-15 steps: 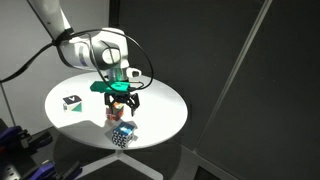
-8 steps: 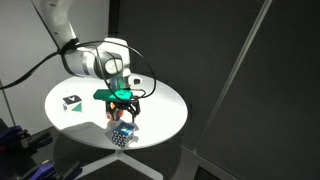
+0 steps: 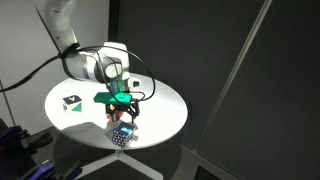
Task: Pick up the block with a number image and move it to the right of the table and then pick it up again and move it back to its original position
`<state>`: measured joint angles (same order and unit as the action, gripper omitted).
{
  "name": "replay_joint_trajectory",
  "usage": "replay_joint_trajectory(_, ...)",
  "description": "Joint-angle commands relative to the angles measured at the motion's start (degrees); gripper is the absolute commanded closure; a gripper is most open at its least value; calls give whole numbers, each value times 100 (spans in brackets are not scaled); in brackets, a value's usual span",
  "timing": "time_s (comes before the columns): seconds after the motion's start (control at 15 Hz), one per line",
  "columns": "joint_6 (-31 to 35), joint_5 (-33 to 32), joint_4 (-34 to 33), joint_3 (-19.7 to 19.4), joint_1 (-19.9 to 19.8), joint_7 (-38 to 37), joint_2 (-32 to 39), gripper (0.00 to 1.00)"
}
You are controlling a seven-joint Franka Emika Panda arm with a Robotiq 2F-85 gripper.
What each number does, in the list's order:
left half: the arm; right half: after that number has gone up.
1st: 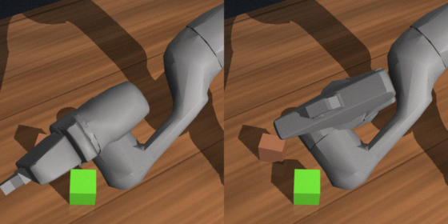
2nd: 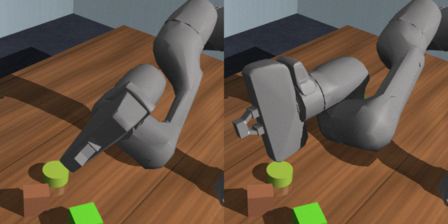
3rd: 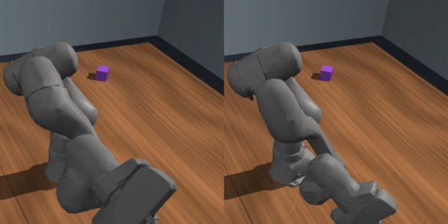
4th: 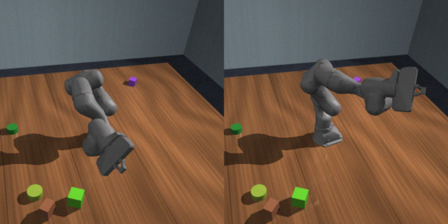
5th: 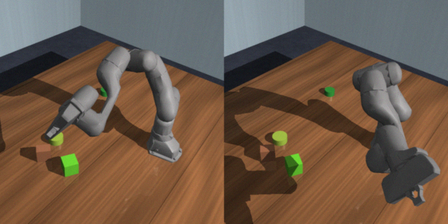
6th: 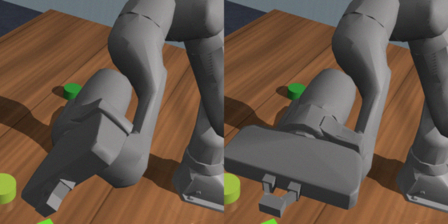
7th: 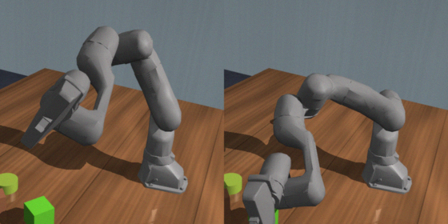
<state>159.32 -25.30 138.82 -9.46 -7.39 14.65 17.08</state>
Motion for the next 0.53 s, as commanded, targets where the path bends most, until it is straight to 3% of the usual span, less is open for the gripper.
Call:
replay_joint_trajectory(0.0, 78, -26, -154, -19, 36, 131, 143, 0)
replay_joint_trajectory(0.47, 176, -120, -304, -82, 124, 82, 373, 0)
